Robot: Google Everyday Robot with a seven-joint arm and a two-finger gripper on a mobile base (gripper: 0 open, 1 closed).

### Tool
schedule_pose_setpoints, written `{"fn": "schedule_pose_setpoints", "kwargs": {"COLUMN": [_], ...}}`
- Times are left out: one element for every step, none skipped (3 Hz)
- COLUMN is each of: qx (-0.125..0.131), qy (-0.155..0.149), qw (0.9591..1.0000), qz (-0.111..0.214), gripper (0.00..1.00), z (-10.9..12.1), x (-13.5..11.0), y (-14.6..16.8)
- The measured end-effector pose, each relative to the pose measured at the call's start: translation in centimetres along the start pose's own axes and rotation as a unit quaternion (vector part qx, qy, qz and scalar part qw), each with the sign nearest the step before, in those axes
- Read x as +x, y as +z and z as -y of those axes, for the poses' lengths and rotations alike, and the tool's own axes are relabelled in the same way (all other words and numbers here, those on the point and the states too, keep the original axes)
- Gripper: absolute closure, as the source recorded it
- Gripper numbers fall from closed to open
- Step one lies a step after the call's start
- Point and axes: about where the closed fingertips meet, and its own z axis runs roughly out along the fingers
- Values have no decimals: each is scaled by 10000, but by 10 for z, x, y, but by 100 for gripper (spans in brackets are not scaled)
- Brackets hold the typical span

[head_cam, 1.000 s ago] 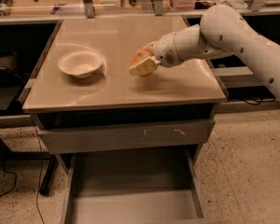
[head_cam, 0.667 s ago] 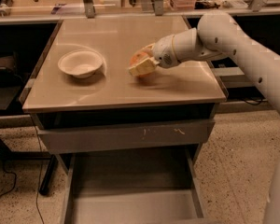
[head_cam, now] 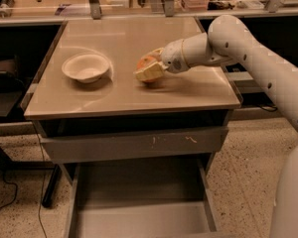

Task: Pick orange from middle drawer and place on counter

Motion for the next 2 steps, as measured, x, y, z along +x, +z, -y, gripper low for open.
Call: {"fn": "schedule_pose_setpoints", "kwargs": {"qx": [0, 0], "qy": [0, 0], "qw": [10000, 10000], "qz": [0, 0], "gripper": [82, 59], "z": [0, 0], "x": [0, 0], "y": [0, 0]}}
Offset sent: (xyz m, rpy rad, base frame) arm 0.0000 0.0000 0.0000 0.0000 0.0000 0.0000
